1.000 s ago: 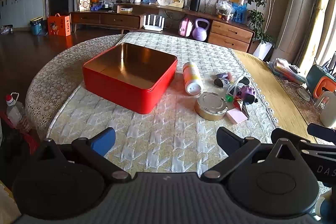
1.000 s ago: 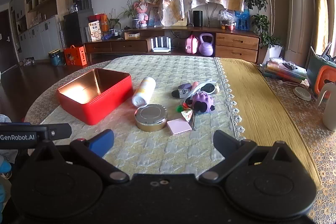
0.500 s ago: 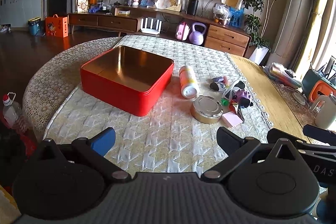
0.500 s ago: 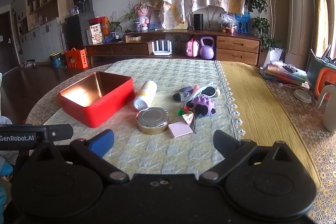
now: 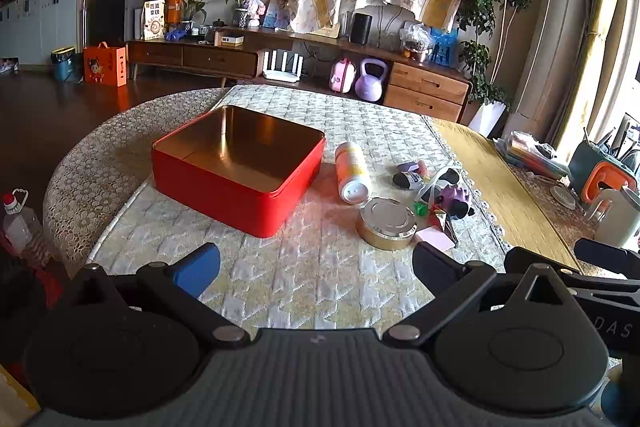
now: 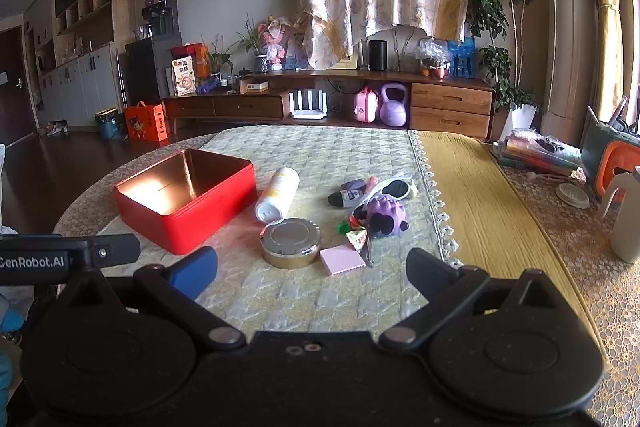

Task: Organize rigid objects
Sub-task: 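Move the left tool toward the round silver tin while the right tool approaches the pink square sponge, then close the left tool on the silver tin while the right tool grasps the pink sponge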

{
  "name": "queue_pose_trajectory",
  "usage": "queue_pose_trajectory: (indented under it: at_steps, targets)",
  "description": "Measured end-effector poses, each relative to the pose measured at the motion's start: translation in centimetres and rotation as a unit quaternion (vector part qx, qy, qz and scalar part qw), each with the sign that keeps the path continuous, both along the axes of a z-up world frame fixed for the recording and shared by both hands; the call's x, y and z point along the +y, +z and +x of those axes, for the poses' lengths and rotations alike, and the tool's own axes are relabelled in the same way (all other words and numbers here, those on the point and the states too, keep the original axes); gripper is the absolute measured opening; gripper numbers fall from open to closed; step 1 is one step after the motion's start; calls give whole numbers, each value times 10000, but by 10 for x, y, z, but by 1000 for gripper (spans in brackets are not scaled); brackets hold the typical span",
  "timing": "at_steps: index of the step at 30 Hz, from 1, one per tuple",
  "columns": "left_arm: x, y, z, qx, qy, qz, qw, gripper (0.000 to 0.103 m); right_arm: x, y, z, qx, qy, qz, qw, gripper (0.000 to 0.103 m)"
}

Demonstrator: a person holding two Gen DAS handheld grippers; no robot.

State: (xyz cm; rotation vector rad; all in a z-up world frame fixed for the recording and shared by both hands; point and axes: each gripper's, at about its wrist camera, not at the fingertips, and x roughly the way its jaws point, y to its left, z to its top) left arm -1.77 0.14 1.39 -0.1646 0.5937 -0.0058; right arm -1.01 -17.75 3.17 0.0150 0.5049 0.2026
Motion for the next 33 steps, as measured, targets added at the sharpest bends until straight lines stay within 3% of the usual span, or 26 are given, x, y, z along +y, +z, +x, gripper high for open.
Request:
queue_pose_trajectory:
  at_steps: [6, 17, 23, 33]
  targets:
    - [0, 1, 0, -71, -65, -27, 10000, 103, -1, 0, -1, -41, 25, 9, 10000, 100]
    - [-6, -8, 28, 242, -126, -9, 9996, 103, -6, -13, 12, 172, 114, -22, 9998, 98]
    - [-24, -16, 67, 382, -402, -44, 9985, 103, -16, -28, 31, 386, 152, -121, 9991, 98]
    - [-74, -42, 141, 662, -650, 334, 9951, 103, -14, -58, 78, 563, 740, -567, 9940, 91]
